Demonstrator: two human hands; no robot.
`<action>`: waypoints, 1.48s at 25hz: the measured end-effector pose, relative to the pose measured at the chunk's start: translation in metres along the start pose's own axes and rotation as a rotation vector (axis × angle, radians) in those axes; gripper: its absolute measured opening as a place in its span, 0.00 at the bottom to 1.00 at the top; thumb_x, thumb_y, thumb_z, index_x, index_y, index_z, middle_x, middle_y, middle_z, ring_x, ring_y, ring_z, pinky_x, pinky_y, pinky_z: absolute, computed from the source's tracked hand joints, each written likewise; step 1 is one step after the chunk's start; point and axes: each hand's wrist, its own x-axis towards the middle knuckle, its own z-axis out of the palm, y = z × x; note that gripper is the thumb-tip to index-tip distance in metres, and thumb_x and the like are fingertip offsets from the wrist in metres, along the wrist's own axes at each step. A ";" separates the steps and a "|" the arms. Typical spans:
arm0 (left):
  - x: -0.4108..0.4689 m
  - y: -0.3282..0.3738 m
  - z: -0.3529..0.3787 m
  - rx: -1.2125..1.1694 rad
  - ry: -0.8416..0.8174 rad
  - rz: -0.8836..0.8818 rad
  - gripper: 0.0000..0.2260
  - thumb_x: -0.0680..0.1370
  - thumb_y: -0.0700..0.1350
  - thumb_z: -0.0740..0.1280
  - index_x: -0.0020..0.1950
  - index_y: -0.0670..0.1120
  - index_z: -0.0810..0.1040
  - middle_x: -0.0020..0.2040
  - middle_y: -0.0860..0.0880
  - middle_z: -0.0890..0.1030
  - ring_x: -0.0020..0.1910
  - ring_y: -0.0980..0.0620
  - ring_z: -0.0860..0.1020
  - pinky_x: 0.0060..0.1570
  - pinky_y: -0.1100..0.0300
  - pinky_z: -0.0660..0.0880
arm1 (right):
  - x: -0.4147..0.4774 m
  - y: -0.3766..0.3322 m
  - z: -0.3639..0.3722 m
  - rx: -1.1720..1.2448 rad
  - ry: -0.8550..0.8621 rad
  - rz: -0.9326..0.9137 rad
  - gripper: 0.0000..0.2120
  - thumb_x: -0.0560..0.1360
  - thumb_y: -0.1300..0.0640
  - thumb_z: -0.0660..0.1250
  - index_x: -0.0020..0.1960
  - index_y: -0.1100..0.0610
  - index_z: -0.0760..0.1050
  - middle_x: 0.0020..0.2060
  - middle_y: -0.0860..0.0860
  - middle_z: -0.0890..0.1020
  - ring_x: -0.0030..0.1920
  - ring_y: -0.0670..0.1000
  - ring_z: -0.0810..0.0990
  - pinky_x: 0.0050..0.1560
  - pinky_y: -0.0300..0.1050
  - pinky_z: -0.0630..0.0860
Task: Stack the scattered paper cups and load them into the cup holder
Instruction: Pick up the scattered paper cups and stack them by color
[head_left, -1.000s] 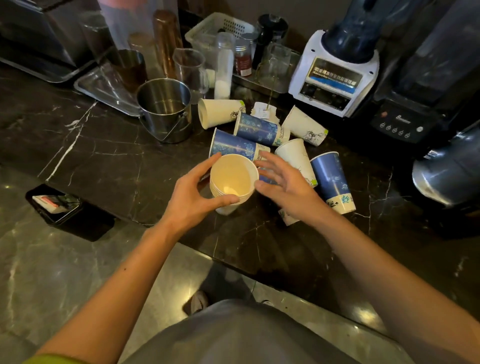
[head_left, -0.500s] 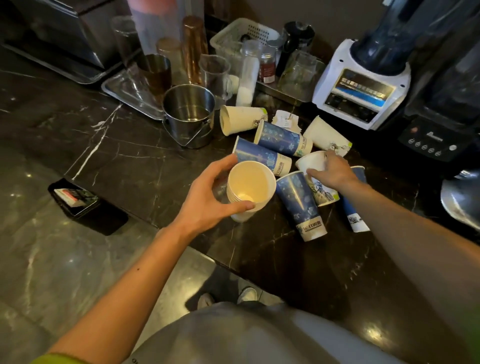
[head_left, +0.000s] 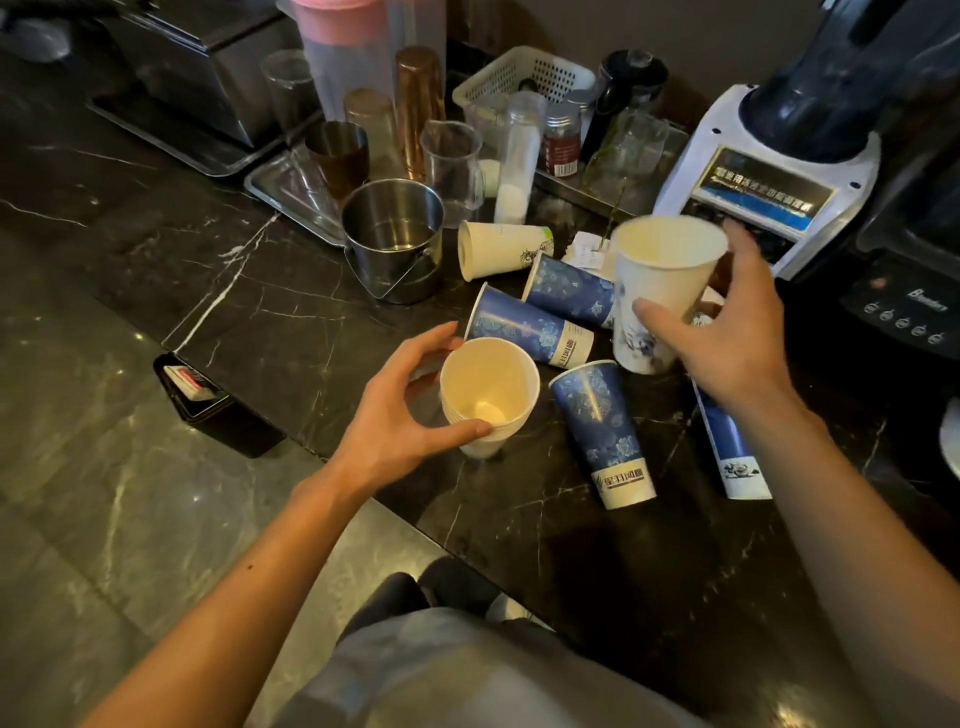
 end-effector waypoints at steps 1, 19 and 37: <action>0.001 -0.001 0.002 0.001 0.001 0.005 0.41 0.65 0.55 0.79 0.74 0.52 0.65 0.68 0.54 0.74 0.68 0.58 0.74 0.66 0.64 0.72 | -0.011 -0.016 -0.007 0.164 -0.018 -0.068 0.45 0.67 0.53 0.78 0.77 0.53 0.57 0.73 0.51 0.66 0.71 0.49 0.67 0.65 0.43 0.71; 0.017 -0.017 -0.001 -0.109 -0.122 0.092 0.45 0.62 0.53 0.81 0.75 0.49 0.65 0.69 0.53 0.73 0.69 0.55 0.73 0.66 0.63 0.71 | -0.080 -0.014 0.066 0.063 -0.639 -0.053 0.42 0.71 0.43 0.69 0.79 0.45 0.50 0.75 0.43 0.62 0.74 0.41 0.60 0.73 0.49 0.65; 0.011 -0.009 0.008 -0.034 -0.037 0.032 0.40 0.65 0.53 0.80 0.73 0.51 0.67 0.69 0.56 0.73 0.71 0.52 0.71 0.68 0.58 0.71 | 0.130 0.138 0.048 -0.704 -0.312 0.187 0.44 0.69 0.51 0.76 0.76 0.59 0.55 0.69 0.65 0.66 0.68 0.68 0.65 0.65 0.63 0.68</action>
